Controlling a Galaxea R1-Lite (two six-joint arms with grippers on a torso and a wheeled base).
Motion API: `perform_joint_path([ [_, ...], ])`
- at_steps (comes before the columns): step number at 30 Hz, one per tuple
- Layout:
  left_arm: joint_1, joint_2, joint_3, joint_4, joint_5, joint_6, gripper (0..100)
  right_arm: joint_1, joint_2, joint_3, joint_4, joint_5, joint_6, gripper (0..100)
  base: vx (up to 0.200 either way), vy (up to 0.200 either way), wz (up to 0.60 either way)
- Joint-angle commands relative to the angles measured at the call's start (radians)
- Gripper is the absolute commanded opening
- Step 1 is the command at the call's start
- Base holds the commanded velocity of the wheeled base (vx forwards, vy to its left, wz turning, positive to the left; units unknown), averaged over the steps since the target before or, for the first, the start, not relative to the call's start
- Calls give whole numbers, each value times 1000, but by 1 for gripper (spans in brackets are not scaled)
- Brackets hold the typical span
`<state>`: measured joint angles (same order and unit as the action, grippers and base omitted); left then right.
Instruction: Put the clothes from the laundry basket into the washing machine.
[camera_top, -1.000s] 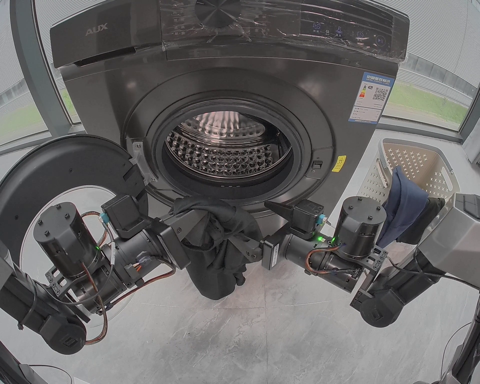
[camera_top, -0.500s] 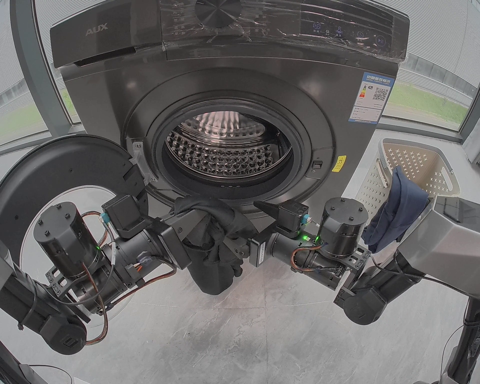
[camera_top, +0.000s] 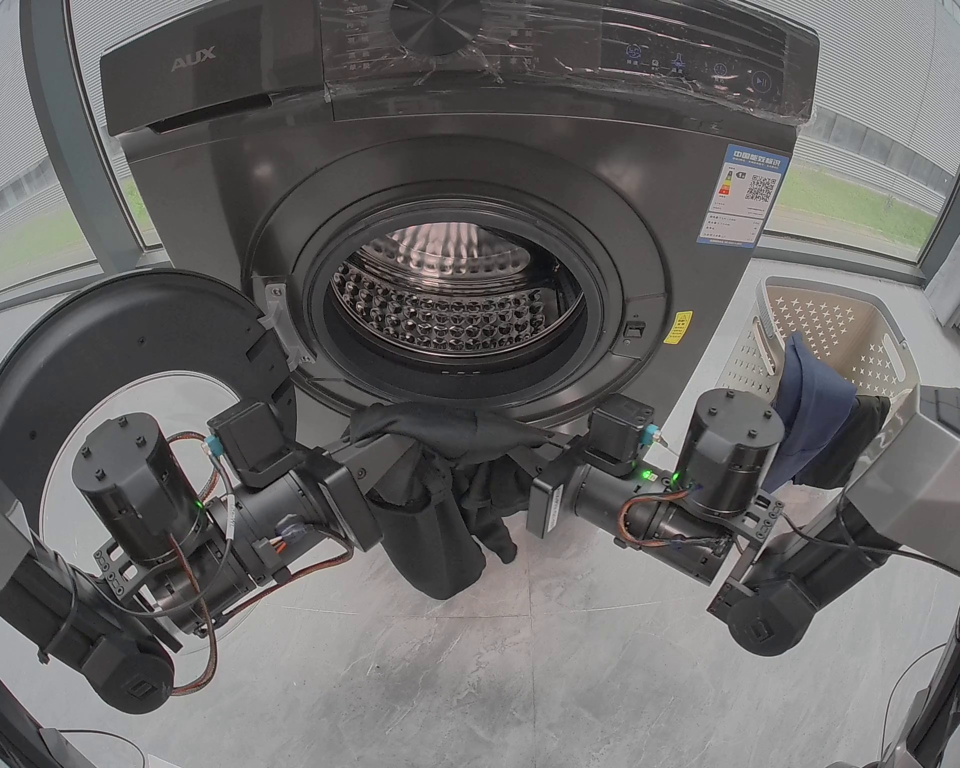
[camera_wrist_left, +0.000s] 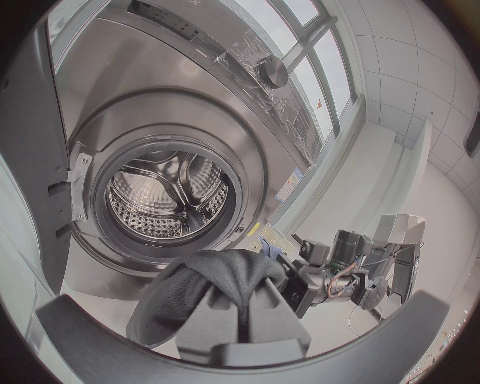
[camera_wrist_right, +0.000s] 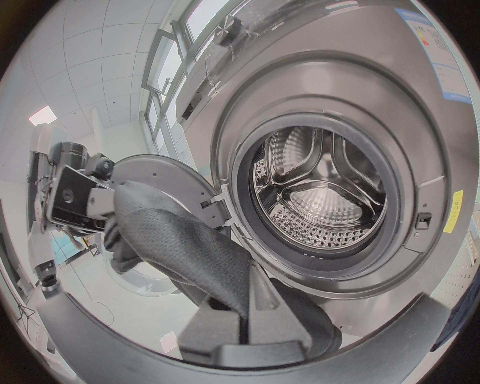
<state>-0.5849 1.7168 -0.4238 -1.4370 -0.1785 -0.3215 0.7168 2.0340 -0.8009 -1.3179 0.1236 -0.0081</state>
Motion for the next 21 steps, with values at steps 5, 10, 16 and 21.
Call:
perform_joint_path([
  [5,-4,0,23,4,-21,-1,100,4,-90,66,-23,8,2,0,0,0,0],
  [10,5,20,16,0,-18,-34,100,9,-147,92,-23,8,5,0,0,0,0],
  [16,10,55,11,-2,-9,-41,100,7,-186,137,-21,8,5,0,0,0,0],
  [21,8,66,19,-2,-10,-39,100,7,-192,146,-21,-6,13,0,0,0,0],
])
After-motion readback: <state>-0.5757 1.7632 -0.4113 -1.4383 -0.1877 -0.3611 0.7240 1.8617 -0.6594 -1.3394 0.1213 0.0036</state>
